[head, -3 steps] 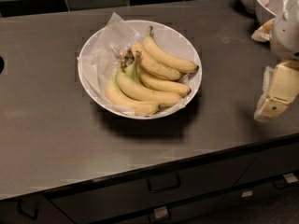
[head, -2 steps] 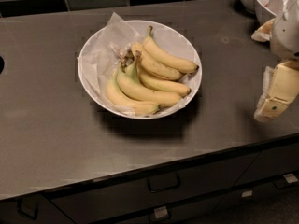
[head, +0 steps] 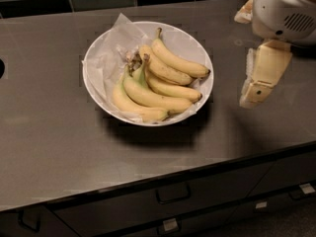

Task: Pick banana from white bowl

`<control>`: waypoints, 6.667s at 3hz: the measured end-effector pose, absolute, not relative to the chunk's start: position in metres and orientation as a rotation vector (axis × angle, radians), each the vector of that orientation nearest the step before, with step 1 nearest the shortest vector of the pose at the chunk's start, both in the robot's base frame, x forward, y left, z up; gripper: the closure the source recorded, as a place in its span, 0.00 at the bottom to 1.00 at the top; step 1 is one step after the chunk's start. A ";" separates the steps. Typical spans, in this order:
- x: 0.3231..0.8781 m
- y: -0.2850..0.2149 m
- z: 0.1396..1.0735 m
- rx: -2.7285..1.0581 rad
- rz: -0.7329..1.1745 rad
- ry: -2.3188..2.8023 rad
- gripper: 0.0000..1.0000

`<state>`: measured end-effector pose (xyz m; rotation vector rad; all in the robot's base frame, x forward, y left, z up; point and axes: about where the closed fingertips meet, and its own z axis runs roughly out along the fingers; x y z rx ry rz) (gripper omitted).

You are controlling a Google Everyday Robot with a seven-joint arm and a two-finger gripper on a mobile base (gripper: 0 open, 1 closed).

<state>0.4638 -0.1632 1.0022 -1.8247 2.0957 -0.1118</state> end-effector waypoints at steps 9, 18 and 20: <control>0.552 -0.108 0.976 -1.765 -0.252 2.073 0.34; 0.564 -0.110 0.933 -1.935 -0.320 2.132 0.43; 0.569 -0.113 0.922 -1.967 -0.357 2.142 0.45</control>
Offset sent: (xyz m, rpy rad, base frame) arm 0.0140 0.0197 -0.0026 0.0522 0.0436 0.0818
